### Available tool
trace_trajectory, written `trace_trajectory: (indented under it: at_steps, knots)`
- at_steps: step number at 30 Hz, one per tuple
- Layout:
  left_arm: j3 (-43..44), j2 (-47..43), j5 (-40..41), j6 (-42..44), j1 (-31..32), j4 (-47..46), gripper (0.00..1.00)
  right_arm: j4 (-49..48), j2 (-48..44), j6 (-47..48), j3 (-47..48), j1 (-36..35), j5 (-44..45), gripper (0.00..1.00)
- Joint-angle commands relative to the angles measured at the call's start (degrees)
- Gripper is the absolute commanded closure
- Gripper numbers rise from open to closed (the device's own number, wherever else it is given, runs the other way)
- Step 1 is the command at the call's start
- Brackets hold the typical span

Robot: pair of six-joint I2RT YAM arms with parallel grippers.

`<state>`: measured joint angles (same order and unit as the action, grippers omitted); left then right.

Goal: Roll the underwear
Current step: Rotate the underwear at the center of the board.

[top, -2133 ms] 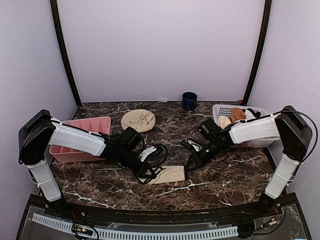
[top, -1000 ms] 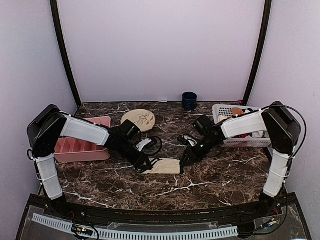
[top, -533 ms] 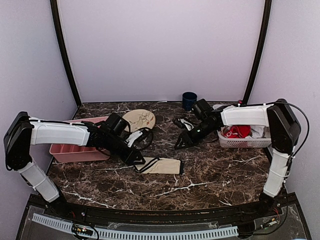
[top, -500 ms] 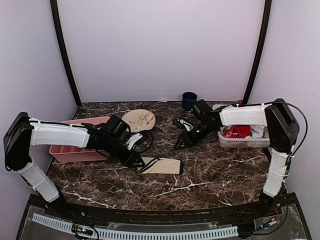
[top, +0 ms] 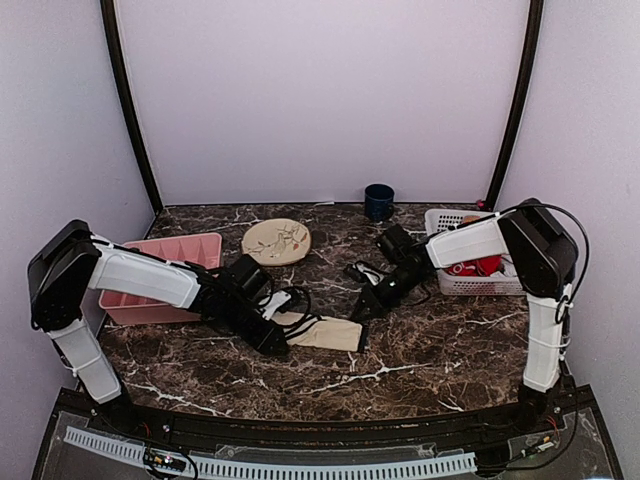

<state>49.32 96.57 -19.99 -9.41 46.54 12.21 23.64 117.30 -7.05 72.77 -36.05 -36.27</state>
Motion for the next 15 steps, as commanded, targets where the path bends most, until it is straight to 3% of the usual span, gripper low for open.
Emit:
trace_trajectory:
  at_steps: [1,9,15]
  knots:
    - [4.7,4.2,2.5,3.9,-2.2,0.4,0.73,-1.8,-4.1,-1.0,-8.9,-0.9,-0.5,0.92]
    - [17.7,12.7,-0.4,10.4,-3.0,0.6,0.72,-16.7,-11.4,-12.6,-25.3,-8.6,-4.0,0.93]
    - [12.0,4.8,-3.5,10.2,-3.0,-3.9,0.63,-20.1,-15.1,-16.2,-26.2,-12.5,-4.1,0.91]
